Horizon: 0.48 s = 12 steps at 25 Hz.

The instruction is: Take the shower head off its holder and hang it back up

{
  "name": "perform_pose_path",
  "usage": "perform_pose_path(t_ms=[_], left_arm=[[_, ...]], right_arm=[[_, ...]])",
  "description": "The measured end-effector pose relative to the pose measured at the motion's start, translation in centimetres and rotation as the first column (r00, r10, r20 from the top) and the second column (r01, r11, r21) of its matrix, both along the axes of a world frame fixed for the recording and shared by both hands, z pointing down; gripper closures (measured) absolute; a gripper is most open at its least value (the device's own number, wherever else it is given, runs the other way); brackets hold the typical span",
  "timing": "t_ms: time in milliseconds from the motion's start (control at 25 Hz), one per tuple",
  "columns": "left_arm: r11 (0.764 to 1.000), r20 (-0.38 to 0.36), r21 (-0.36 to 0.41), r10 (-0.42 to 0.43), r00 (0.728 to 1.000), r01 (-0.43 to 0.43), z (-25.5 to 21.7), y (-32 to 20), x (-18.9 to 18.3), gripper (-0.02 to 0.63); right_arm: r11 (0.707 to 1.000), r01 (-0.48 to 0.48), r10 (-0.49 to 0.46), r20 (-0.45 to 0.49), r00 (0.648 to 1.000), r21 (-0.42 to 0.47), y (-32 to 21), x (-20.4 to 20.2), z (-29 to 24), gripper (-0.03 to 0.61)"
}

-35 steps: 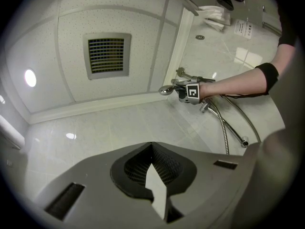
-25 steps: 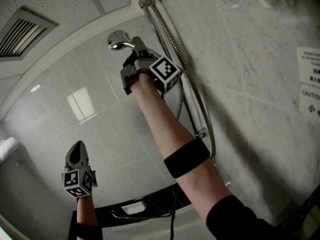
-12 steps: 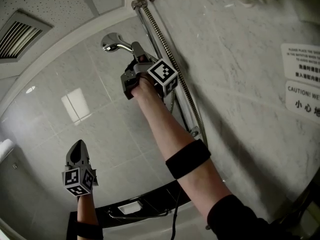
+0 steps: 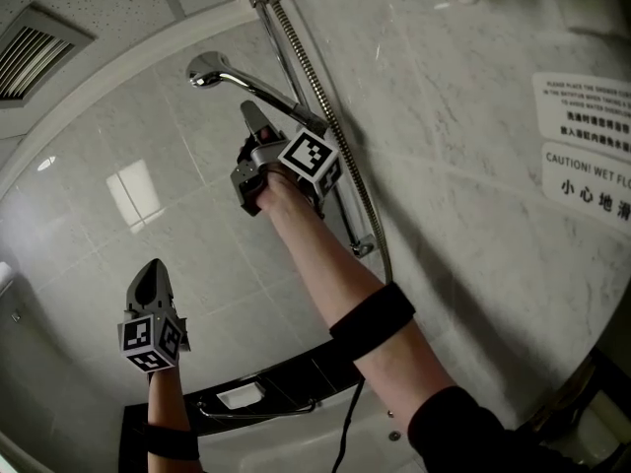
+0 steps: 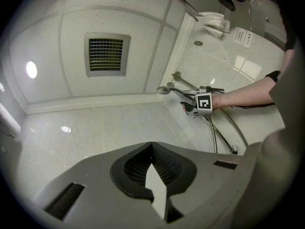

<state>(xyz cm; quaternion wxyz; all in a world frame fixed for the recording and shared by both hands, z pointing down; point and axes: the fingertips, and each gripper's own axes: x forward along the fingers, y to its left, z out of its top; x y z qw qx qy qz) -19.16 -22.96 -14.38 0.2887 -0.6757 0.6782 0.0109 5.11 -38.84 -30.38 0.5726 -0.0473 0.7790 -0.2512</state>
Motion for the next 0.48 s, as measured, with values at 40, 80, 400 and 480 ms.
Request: perform_pose_path(t_ms=[40,80,400,480], left_arm=[[1.0,-0.009,-0.005,0.004,1.0,-0.004,0.4,0.1,-0.1,0.614],[1.0,-0.018,-0.009,0.009,1.0,-0.009,0.8,0.1,-0.2,0.614],[0.994,-0.072,-0.08,0.062,0.995,-0.067,6.3,0.2,-0.7,0.614],[0.992,-0.082,-0.096,0.077,0.994,-0.085,8.0,0.2,-1.0,0.614]], right_arm=[[1.0,-0.01,0.01,-0.025,1.0,0.004,0.3,-0.4,1.0,0.366],[1.0,-0.029,0.03,-0.054,0.998,0.012,0.6,-0.8,2.0,0.379],[0.947,-0.254,0.317,-0.429,0.846,0.198,5.0,-4.0,10.7,0.534],[0.917,-0.303,0.397,-0.507,0.765,0.261,5.7,-4.6,13.5,0.545]])
